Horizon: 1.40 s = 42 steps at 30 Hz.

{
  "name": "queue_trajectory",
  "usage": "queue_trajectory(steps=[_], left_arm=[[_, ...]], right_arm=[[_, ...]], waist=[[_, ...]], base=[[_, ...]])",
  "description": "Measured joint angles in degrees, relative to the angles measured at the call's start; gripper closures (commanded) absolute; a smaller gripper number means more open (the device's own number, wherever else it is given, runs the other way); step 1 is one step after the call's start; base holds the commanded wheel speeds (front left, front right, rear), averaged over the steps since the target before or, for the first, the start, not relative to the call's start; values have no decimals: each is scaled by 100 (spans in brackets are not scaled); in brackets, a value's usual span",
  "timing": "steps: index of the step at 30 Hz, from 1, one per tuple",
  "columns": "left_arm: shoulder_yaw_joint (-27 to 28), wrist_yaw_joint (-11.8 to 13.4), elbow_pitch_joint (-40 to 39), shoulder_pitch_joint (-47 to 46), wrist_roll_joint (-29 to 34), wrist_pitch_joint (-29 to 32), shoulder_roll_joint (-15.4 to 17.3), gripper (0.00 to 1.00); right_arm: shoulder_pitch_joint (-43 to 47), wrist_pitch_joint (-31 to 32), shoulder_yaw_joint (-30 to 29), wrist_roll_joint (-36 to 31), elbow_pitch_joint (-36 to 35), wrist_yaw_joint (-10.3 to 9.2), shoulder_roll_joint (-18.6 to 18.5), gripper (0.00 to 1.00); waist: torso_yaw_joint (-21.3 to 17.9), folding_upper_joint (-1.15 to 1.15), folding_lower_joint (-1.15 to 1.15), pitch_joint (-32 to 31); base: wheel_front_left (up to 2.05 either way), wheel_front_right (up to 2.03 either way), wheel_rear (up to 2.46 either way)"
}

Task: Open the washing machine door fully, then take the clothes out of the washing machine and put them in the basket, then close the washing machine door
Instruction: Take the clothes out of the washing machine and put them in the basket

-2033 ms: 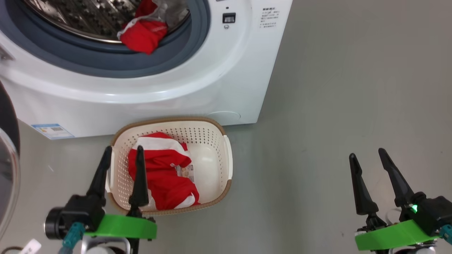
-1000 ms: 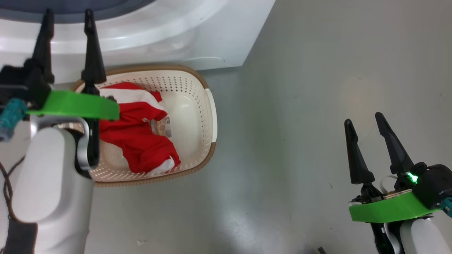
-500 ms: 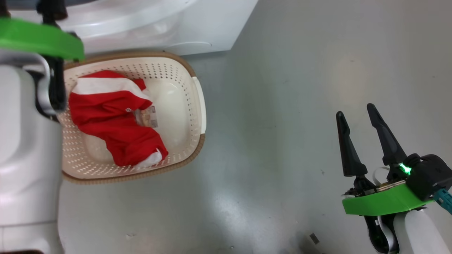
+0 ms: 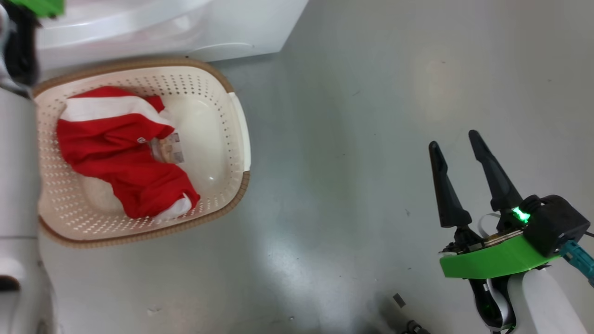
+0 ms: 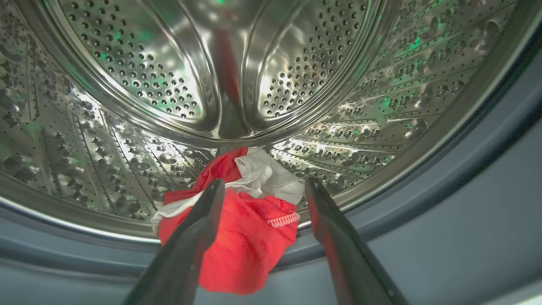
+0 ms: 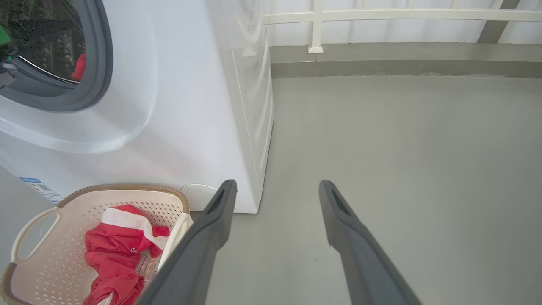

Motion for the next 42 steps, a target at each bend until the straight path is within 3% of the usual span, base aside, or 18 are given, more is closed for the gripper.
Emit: queue_trajectory(steps=[9, 16, 27, 40, 41, 42], left_arm=[[-143, -20, 865, -583, 12, 805, 328, 0], [-449, 265, 1372, -616, 356, 1112, 523, 0], [-592, 267, 1789, -625, 372, 1129, 711, 0], [-827, 467, 2197, -625, 545, 1167, 866, 0], [-836, 467, 2206, -625, 545, 1167, 866, 19], [-849, 467, 2212, -625, 546, 1167, 867, 52]], right_arm=[[-1, 0, 124, 51, 75, 0, 1, 0], [-1, 0, 220, 67, 105, 0, 2, 0], [4, 0, 356, 109, 176, 0, 3, 0], [29, 0, 455, 148, 192, 0, 4, 0], [32, 0, 455, 148, 192, 0, 4, 0], [39, 0, 455, 149, 192, 0, 5, 0]], waist=[[-227, 0, 0, 36], [-371, 0, 0, -12], [-545, 0, 0, -158], [-816, 0, 0, -294], [-818, 0, 0, -295], [-817, 0, 0, -294]], base=[[0, 0, 0], [0, 0, 0], [0, 0, 0], [0, 0, 0], [0, 0, 0], [0, 0, 0]])
